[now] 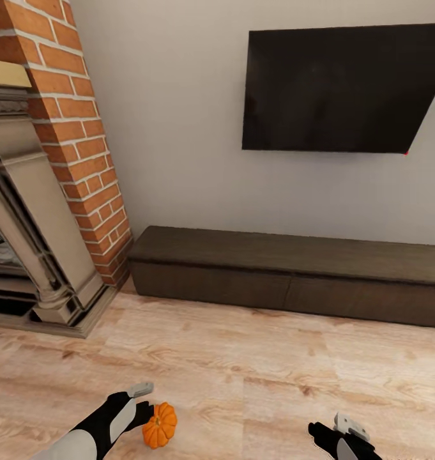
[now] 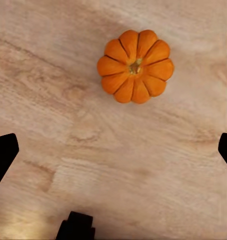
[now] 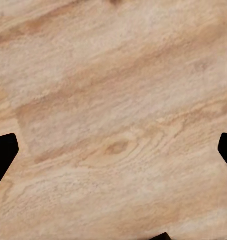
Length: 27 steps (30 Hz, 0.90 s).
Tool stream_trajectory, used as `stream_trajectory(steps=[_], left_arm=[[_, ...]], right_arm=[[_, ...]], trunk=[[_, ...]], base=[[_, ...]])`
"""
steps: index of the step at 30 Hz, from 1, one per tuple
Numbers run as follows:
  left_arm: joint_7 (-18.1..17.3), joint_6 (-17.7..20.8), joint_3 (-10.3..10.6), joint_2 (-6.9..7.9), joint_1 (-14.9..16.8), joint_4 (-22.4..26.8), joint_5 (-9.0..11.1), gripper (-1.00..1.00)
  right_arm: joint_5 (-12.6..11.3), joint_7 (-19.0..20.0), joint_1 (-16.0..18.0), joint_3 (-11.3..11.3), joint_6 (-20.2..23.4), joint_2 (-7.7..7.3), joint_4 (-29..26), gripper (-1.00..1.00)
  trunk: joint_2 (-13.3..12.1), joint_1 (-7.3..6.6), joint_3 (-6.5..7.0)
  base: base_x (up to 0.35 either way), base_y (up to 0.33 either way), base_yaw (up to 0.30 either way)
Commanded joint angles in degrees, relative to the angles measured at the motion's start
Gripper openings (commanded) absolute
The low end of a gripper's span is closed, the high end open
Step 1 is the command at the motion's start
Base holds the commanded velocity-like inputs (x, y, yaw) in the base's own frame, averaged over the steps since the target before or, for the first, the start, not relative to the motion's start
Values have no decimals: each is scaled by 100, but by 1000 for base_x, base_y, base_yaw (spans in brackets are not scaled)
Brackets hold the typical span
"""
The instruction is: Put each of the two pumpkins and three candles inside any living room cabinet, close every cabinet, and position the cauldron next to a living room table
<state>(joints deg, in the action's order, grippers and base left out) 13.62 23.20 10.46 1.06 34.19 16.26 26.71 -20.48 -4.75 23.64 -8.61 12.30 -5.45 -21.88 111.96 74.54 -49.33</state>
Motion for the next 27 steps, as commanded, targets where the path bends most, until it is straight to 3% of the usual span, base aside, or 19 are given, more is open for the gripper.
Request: stream_trajectory(steps=[1, 13, 18, 27], left_arm=[[0, 0, 0, 0, 0, 0, 0, 100], [0, 0, 0, 0, 0, 0, 0, 100], [0, -2, 0, -4, 0, 0, 0, 100], [0, -1, 6, -7, 0, 0, 0, 100]], right_arm=[[0, 0, 0, 0, 0, 0, 0, 100], [8, 1, 0, -93, -45, 0, 187, 100], [43, -26, 0, -87, -371, 6, 236, 100], [83, -112, 0, -39, -508, 9, 426, 100]], trunk=[[0, 0, 0], [0, 0, 0], [0, 0, -6], [0, 0, -22]], base=[[218, -216, -280], [220, -184, -280], [221, -113, -263], [221, -196, -69]])
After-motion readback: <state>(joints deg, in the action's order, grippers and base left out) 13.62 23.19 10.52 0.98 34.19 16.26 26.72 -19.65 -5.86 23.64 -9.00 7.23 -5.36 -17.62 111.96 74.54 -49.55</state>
